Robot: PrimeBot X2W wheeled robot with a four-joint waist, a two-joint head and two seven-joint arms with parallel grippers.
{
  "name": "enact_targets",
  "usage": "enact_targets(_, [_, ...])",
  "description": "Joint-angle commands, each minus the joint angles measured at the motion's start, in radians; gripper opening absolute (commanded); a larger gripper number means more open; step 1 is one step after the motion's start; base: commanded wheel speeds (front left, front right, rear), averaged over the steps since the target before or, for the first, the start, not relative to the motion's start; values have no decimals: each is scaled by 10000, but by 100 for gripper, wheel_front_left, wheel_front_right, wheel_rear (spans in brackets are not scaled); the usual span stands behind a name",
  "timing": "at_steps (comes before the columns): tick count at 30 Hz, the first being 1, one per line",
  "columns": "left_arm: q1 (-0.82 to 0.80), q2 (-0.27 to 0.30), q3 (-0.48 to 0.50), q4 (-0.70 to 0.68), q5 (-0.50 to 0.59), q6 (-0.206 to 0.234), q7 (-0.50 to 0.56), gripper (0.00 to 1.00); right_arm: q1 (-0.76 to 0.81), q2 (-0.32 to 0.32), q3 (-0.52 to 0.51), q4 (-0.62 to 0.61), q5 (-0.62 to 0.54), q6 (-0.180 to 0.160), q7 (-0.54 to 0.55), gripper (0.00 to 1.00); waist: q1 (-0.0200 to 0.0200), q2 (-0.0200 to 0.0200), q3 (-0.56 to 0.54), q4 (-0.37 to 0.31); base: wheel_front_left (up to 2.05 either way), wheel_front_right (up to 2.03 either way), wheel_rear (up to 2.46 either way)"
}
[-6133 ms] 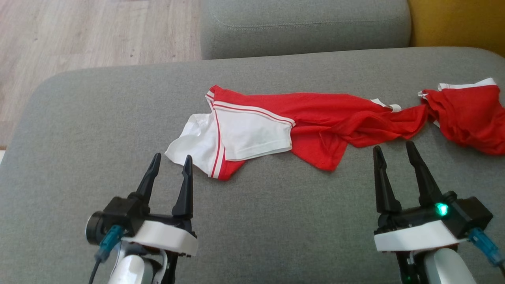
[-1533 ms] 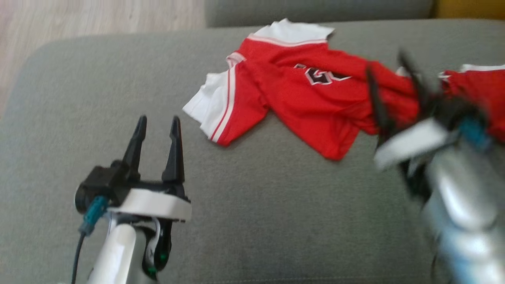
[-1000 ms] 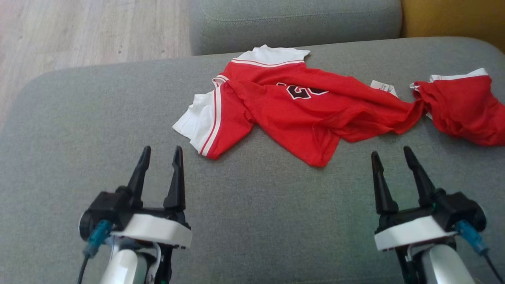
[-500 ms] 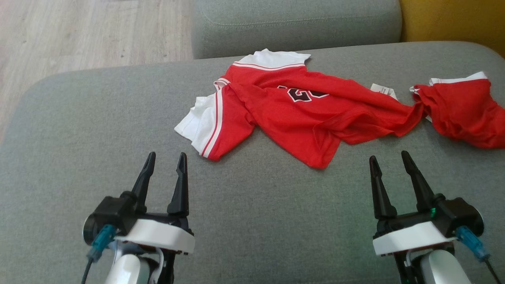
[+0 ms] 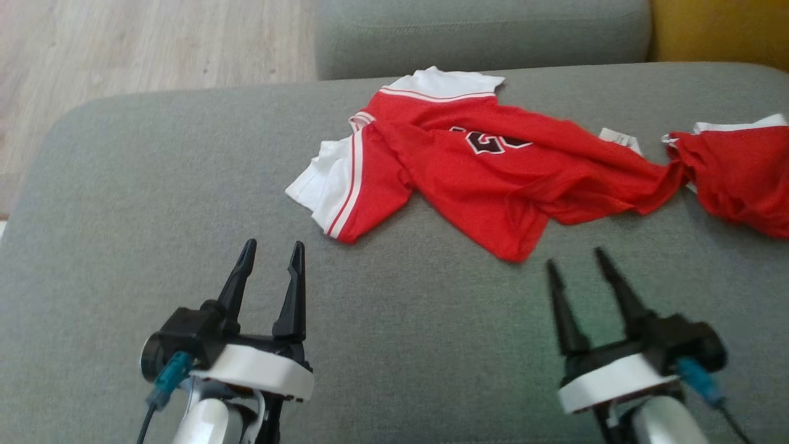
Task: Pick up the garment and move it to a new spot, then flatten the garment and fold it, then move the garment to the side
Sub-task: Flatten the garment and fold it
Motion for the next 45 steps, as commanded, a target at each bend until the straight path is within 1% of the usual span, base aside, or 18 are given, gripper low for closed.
enact_targets(1, [-499,37,252,-342,85,-37,-122,100,-596,-3,532,-53,-254,-7,54,100,0,0,172,181,0,0,0])
enact_targets(6, [-726,37,1,-322,34,-35,-122,100,-1245,-3,1354,982,-821,-7,562,100,0,0,530,665,0,0,0])
enact_targets(9, [-879,37,-139,-315,-43,7,-122,100,-1731,-89,1629,1752,-1125,-7,772,100,0,0,731,985,0,0,0])
enact_targets(15, [-1003,37,-272,-278,-118,96,-122,100,-2760,-465,1346,3390,-1775,-7,922,100,0,0,990,1477,0,0,0])
enact_targets(21, [-1108,37,-282,-269,-178,133,-122,100,-3570,-708,1105,4845,-2066,-7,1032,100,0,0,1131,1764,0,0,0])
enact_targets(30, [-1128,37,-327,-317,-235,228,-122,100,-4105,-805,598,6123,-2416,-7,1348,100,0,0,1204,1819,0,0,0])
enact_targets(41, [-1183,37,-290,-300,-242,244,-122,100,-4398,-674,386,6984,-2600,-7,1531,100,0,0,1166,1517,0,0,0])
enact_targets(42, [-1181,37,-280,-295,-237,237,-122,100,-4410,-660,374,7044,-2574,-7,1543,84,0,0,1157,1483,0,0,0])
enact_targets(43, [-1182,37,-273,-287,-232,230,-122,100,-4428,-653,376,7096,-2558,-7,1541,44,0,0,1146,1451,0,0,0])
enact_targets(44, [-1183,37,-266,-280,-226,222,-122,100,-4449,-646,382,7152,-2538,-7,1545,0,0,0,1135,1420,0,0,0])
enact_targets(45, [-1187,37,-260,-273,-222,219,-122,100,-4471,-644,394,7205,-2521,-7,1546,0,0,0,1123,1388,0,0,0])
